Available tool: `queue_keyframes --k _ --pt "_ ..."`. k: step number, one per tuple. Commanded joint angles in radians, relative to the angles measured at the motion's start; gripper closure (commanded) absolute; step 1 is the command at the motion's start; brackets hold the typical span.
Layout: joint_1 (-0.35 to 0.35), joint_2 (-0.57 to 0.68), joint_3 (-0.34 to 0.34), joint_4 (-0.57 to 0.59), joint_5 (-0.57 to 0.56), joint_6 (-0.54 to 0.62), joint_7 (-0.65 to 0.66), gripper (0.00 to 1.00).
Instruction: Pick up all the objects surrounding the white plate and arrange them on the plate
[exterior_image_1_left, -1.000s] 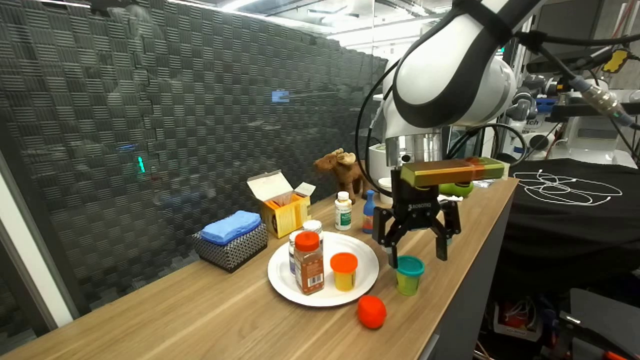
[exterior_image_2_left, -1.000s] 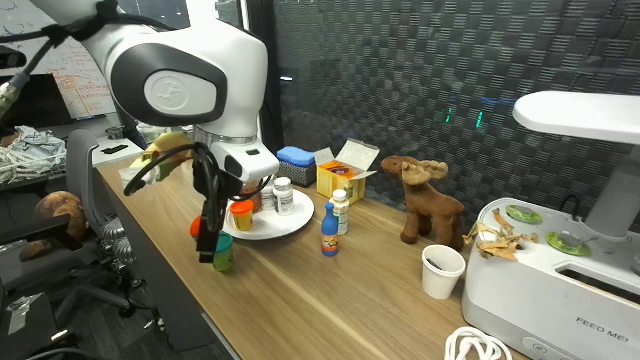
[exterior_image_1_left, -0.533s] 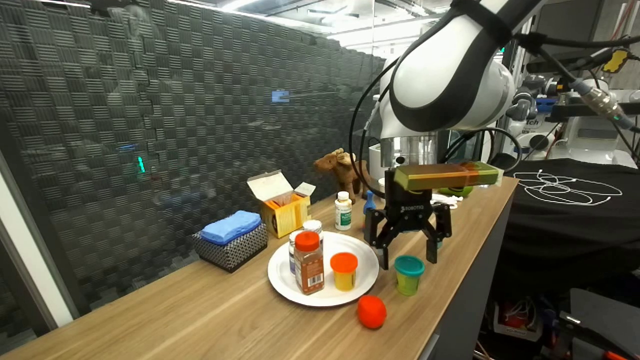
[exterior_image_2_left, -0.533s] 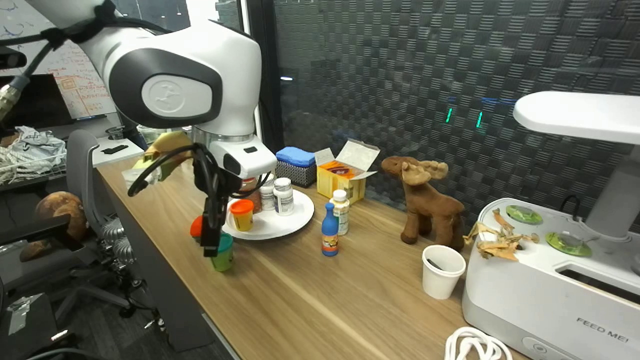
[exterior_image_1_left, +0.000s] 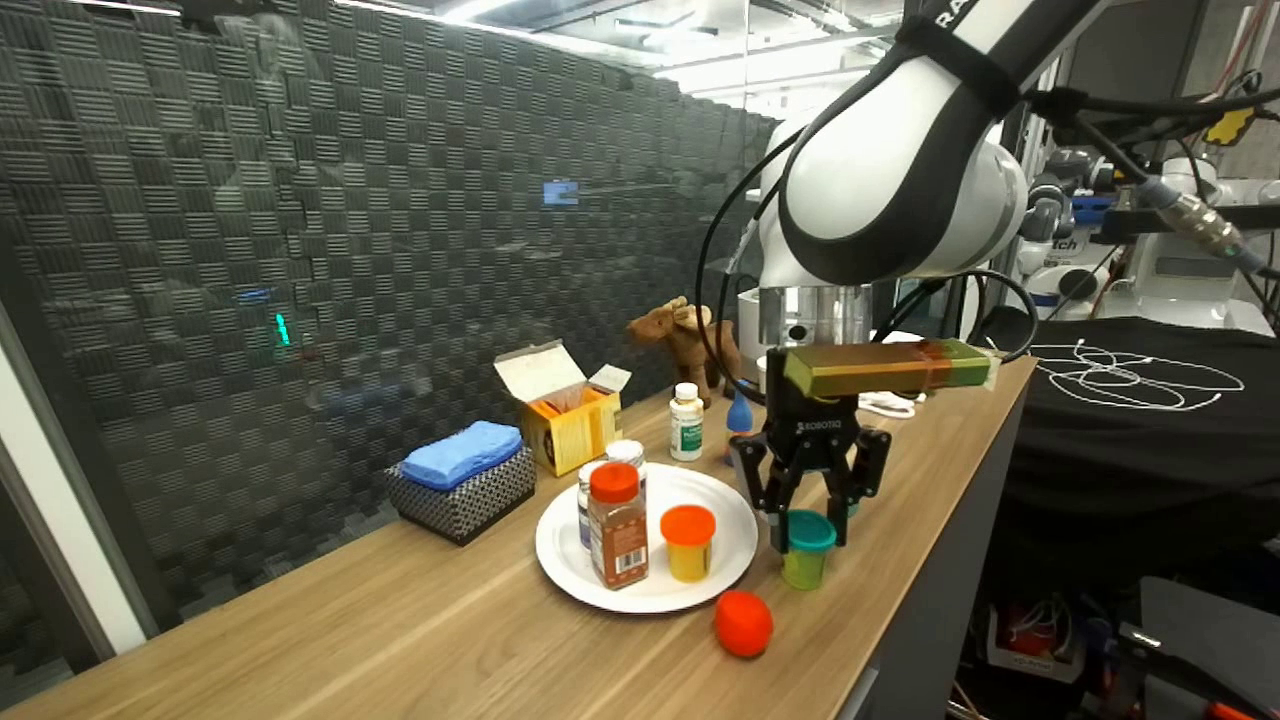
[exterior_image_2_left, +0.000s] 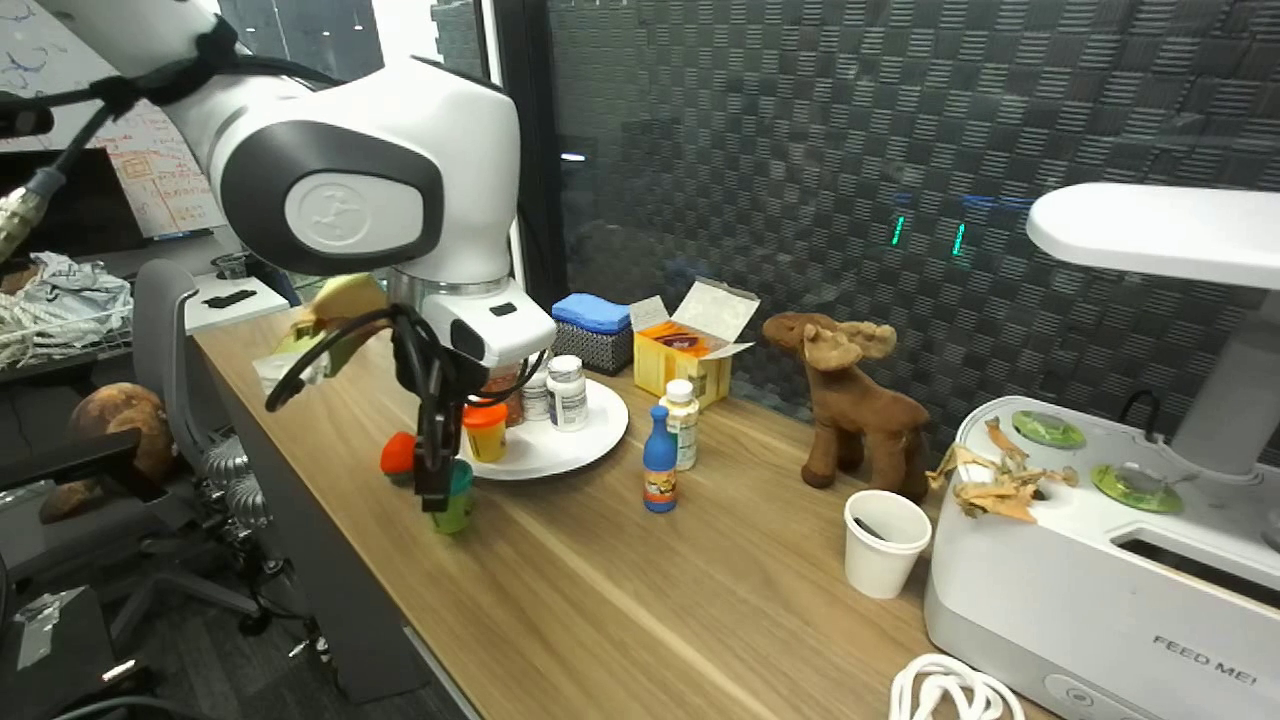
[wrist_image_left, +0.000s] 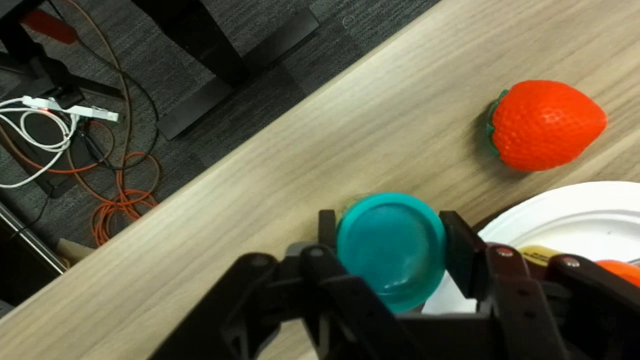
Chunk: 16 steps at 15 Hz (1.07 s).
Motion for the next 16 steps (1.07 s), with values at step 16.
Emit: queue_keyframes --k 16 --pt "0.086 0.131 -0.033 0.245 -0.355 0.127 0.469 0.71"
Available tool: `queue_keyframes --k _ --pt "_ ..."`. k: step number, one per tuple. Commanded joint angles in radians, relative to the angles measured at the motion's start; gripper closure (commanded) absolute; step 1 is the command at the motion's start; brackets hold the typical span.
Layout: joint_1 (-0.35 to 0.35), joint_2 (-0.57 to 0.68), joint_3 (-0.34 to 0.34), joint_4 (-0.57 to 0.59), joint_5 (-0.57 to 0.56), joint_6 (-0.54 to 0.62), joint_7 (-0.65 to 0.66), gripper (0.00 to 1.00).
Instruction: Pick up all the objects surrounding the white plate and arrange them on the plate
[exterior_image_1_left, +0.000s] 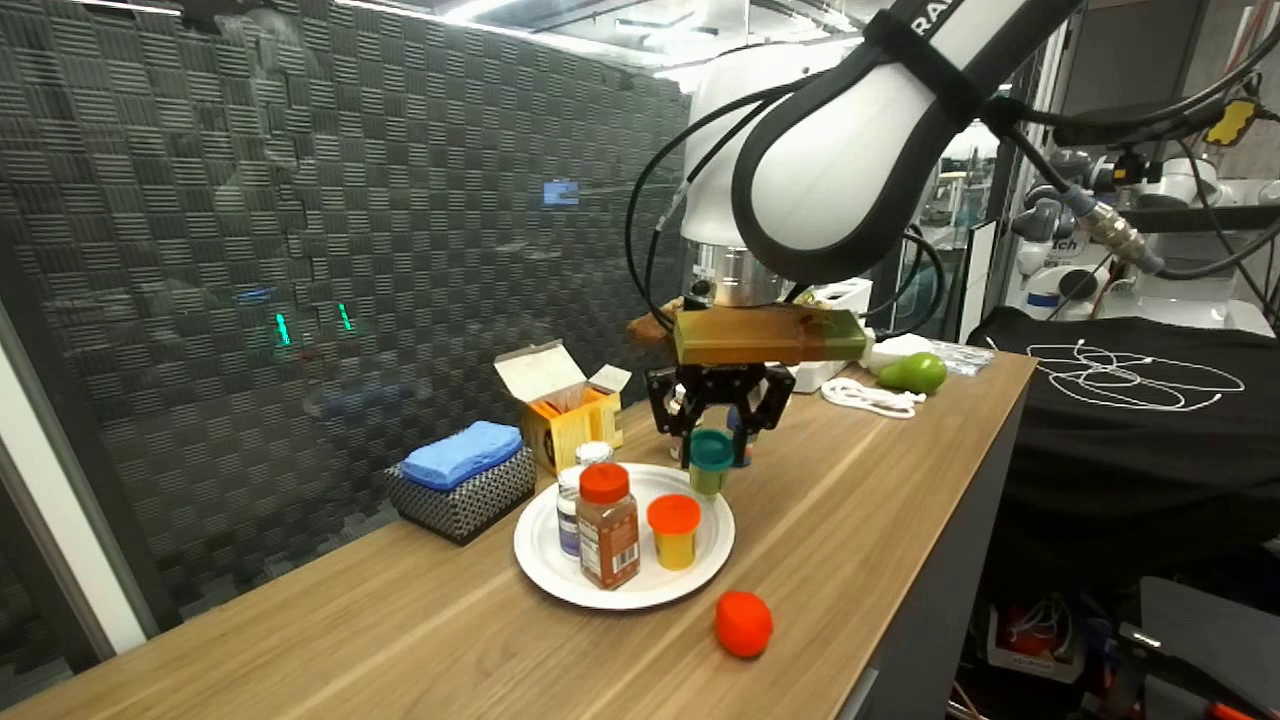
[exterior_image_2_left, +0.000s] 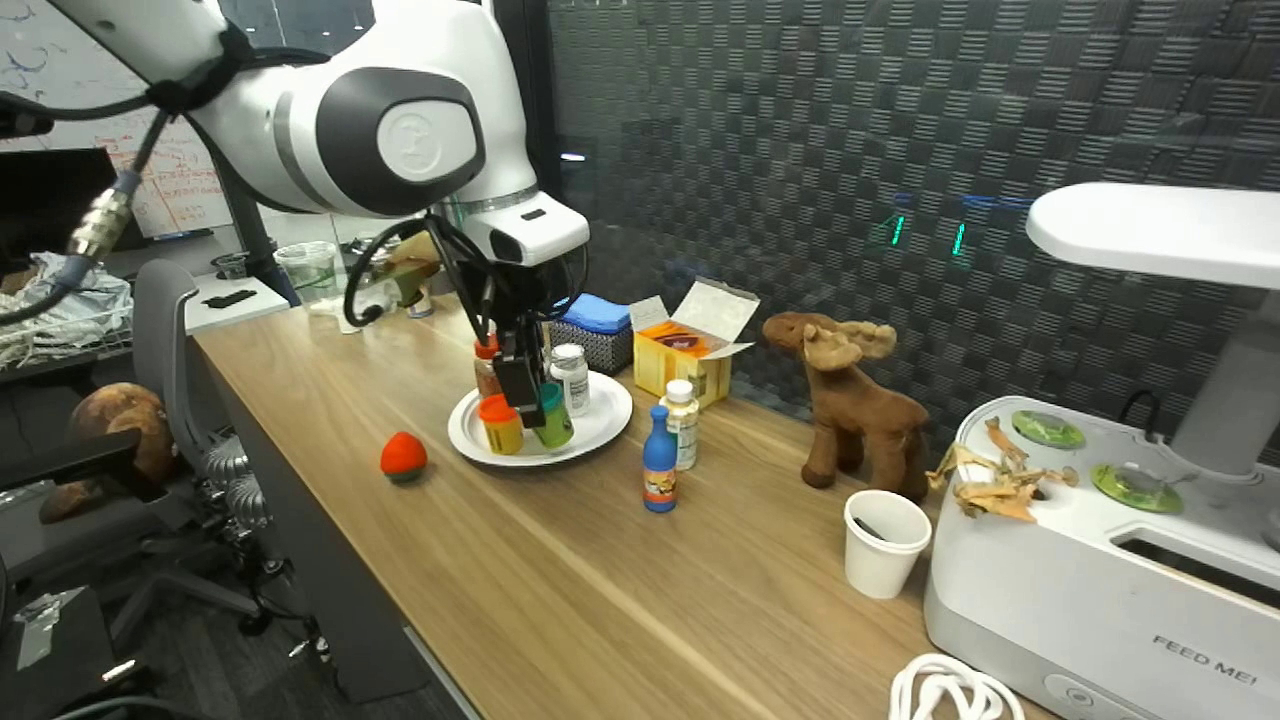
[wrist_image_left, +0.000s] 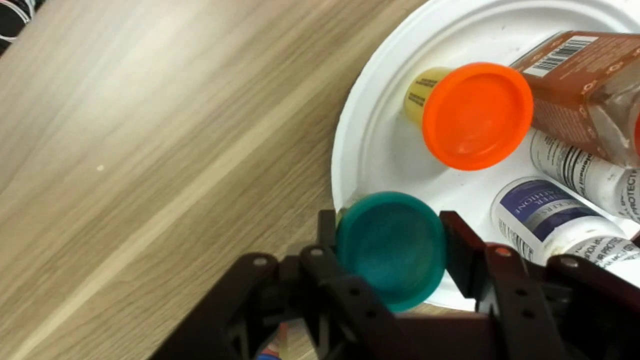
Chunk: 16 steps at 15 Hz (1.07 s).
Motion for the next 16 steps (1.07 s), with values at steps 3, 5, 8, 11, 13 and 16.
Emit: queue_keyframes --k 3,5,8,11,13,16 --pt "0.044 0.122 -0.012 0.135 0.010 -0.029 0.071 0.71" --pt "0.044 0.153 -0.006 0.177 0.049 -0.041 0.068 0.71" --pt "0.045 0.184 -0.005 0.233 0.097 -0.054 0.063 0.71" --pt "0.044 0.204 -0.005 0.274 0.137 -0.061 0.062 0.71" --pt "0.041 0.214 -0.004 0.294 0.157 -0.078 0.057 0.71" --pt "0.039 0.224 -0.008 0.306 0.170 -0.109 0.055 0.20"
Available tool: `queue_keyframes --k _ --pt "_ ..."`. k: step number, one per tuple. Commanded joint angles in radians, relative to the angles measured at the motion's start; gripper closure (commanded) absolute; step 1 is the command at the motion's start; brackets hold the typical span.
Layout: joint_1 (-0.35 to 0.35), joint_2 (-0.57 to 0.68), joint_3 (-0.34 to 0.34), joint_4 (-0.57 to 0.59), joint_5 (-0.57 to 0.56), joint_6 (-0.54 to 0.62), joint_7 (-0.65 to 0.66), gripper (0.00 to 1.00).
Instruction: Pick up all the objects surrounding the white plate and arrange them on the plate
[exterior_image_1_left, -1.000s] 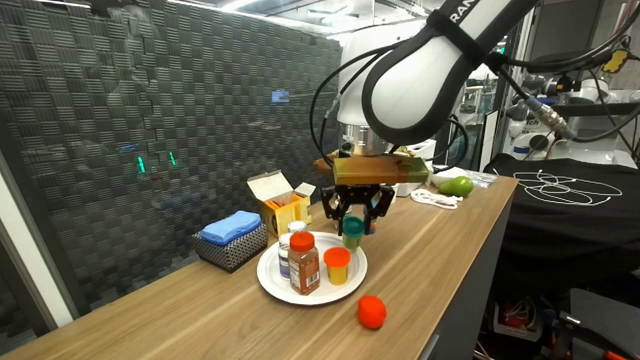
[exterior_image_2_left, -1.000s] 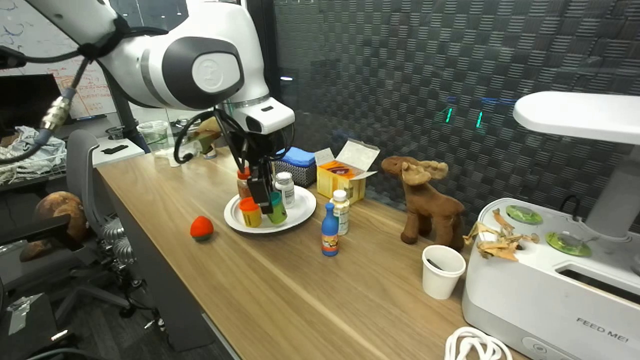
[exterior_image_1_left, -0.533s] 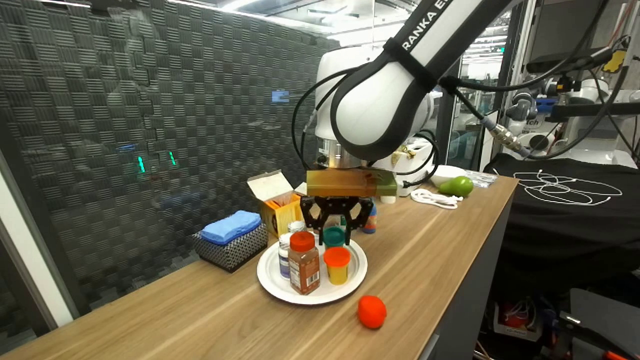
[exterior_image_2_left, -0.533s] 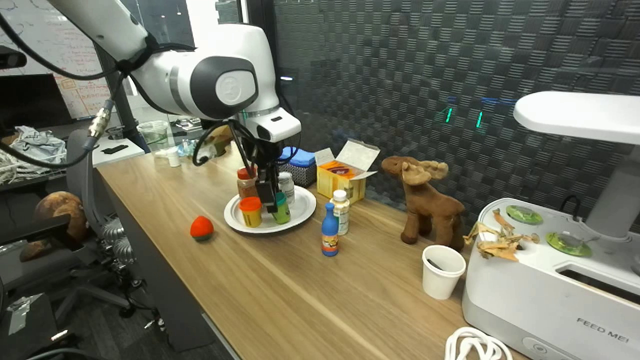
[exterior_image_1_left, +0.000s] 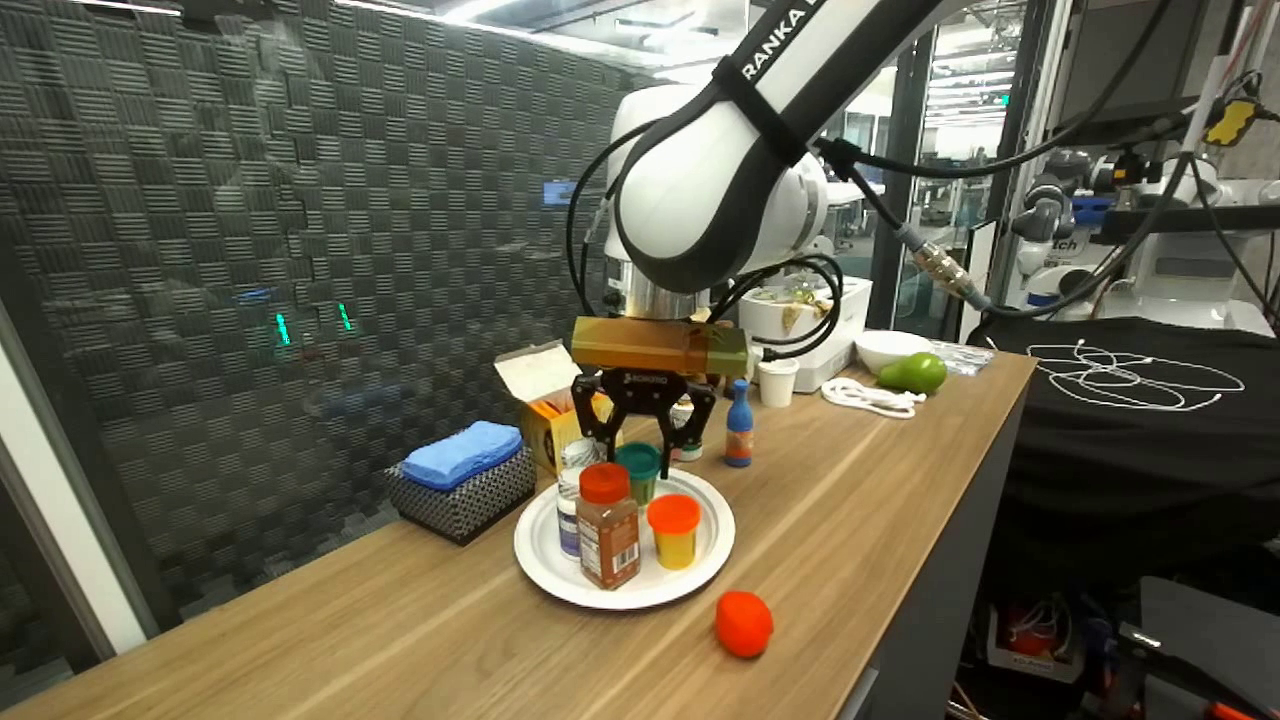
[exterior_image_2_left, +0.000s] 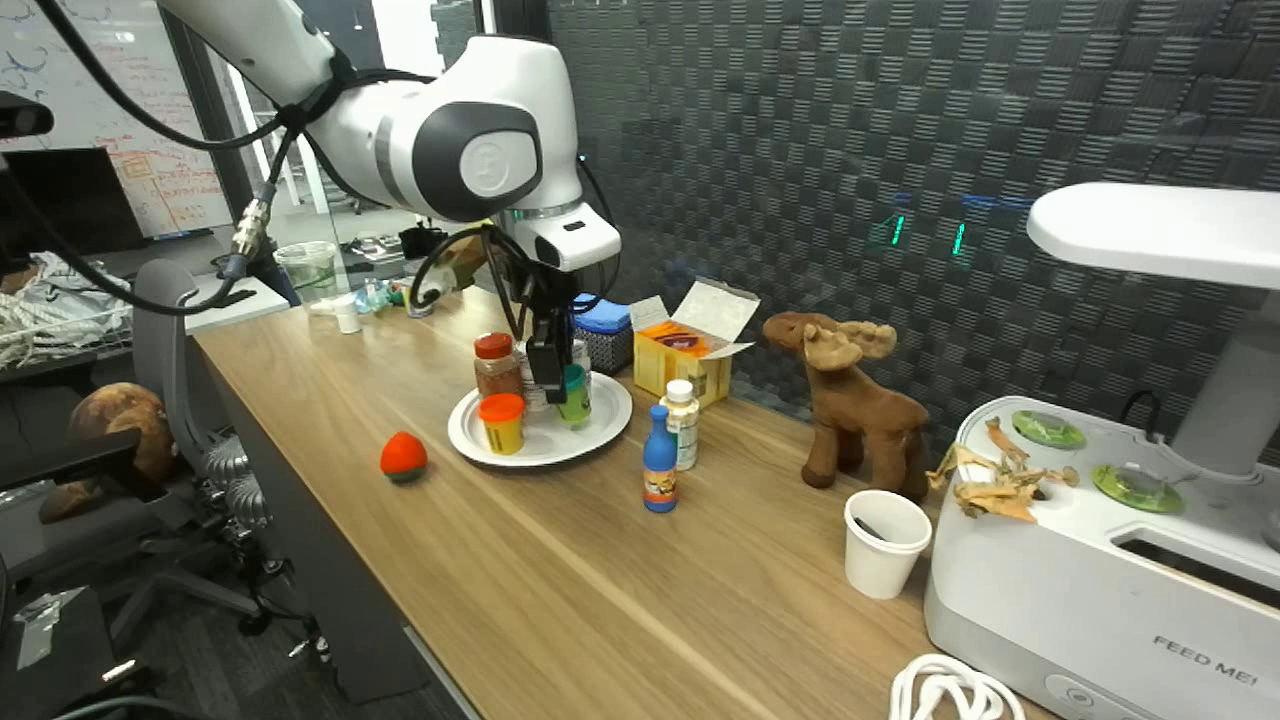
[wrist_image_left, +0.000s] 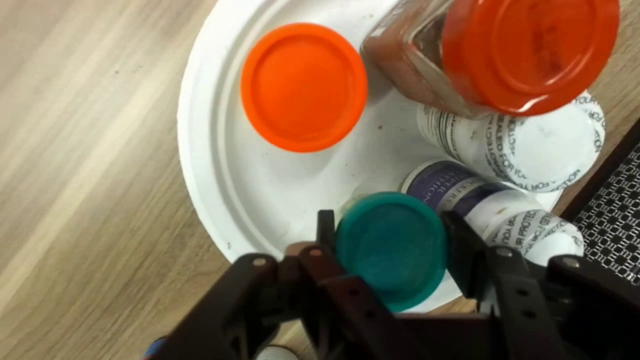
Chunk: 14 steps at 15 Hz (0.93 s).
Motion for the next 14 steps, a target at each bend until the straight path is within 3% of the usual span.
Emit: queue_keyframes --k 1,3,14 --pt "0.003 0.023 -0.009 0.046 0.031 -0.050 -0.001 0.14" --pt "0.002 0.028 -0.013 0.048 0.034 -0.062 0.001 0.00" --pt "-0.025 -0.085 -0.040 0.003 0.068 -0.050 0.024 0.00"
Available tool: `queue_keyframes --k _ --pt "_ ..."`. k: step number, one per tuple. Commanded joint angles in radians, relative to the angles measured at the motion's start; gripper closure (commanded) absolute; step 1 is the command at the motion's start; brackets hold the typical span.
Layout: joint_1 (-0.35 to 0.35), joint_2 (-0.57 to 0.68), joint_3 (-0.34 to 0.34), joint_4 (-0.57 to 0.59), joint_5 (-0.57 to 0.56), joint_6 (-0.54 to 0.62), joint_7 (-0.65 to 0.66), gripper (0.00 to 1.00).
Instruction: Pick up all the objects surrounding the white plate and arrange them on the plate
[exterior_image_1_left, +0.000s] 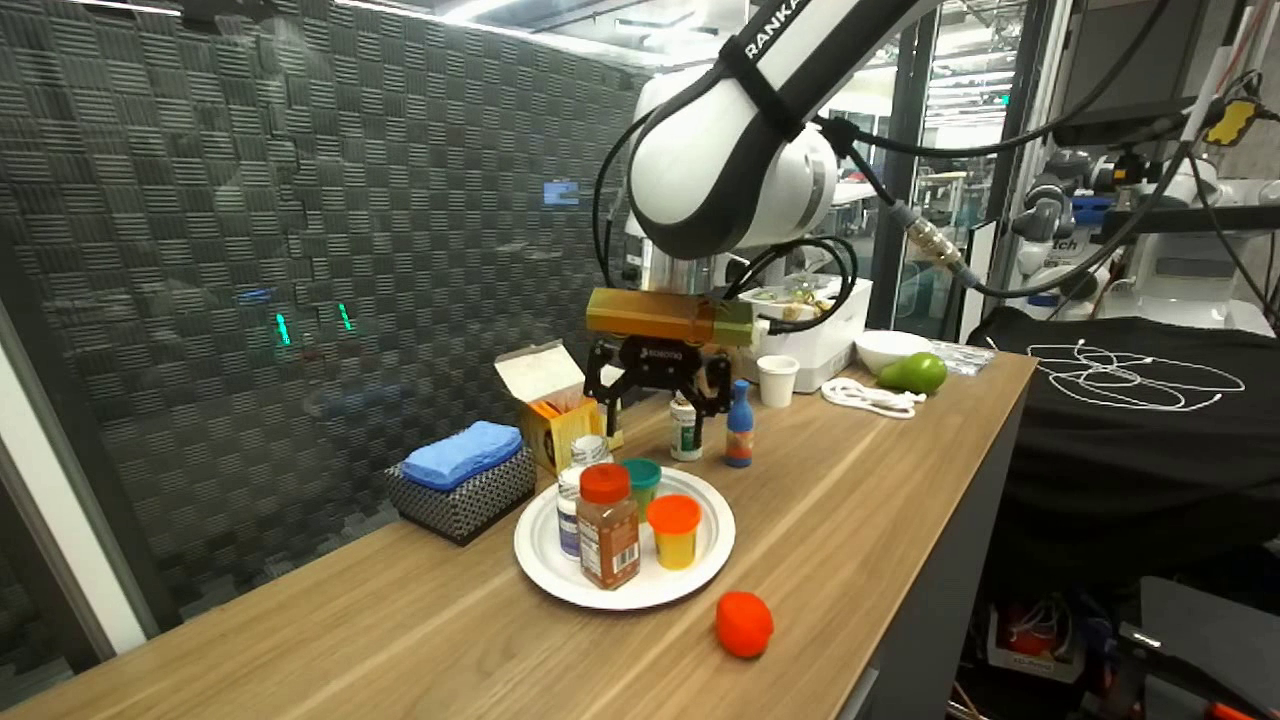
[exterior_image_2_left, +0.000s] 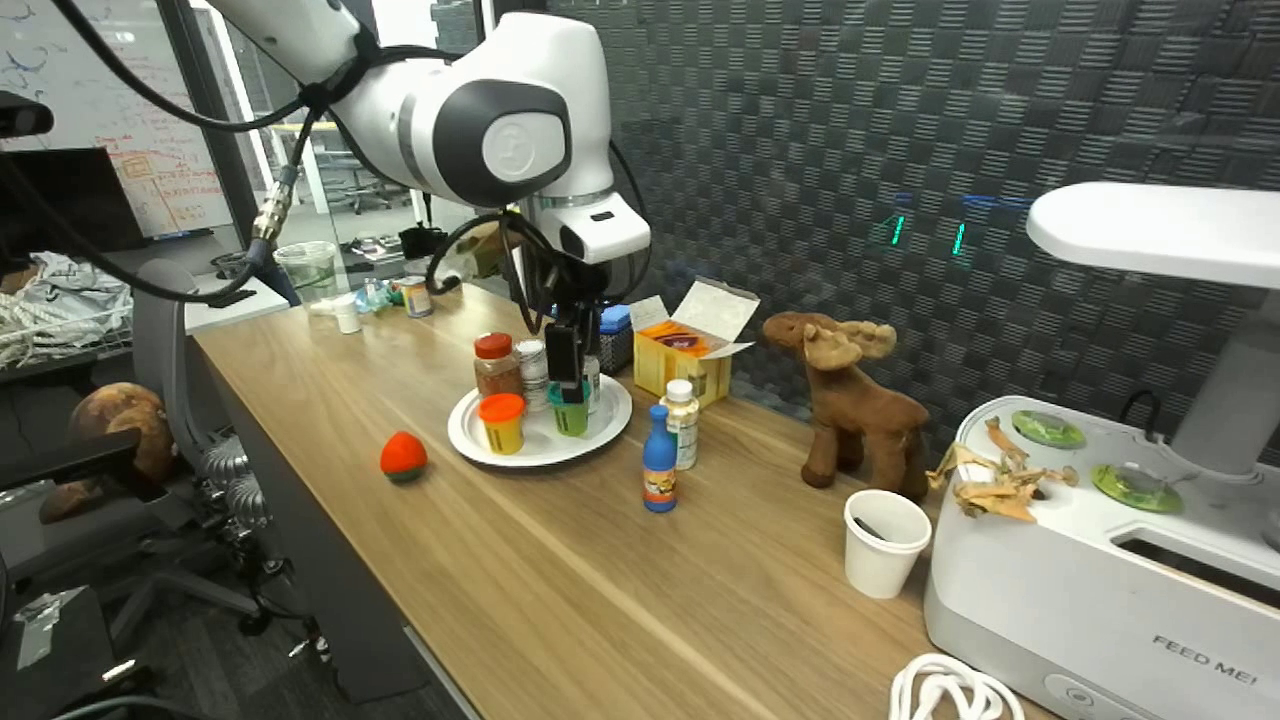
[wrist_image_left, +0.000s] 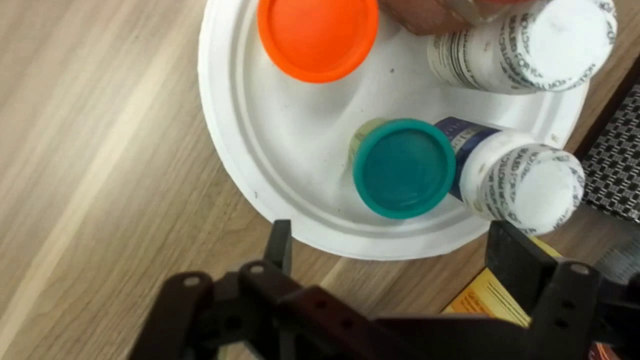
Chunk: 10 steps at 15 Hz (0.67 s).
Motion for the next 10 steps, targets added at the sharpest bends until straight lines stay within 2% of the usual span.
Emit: queue_keyframes --k 1,4,10 --pt "0.005 -0.081 -0.013 -0.018 0.007 -0.007 0.027 0.00" --pt "0.014 -0.083 -0.034 0.011 -0.042 -0.003 0.073 0.00" --pt "0.032 0.012 -0.085 0.108 -0.207 -0.016 0.200 0.00"
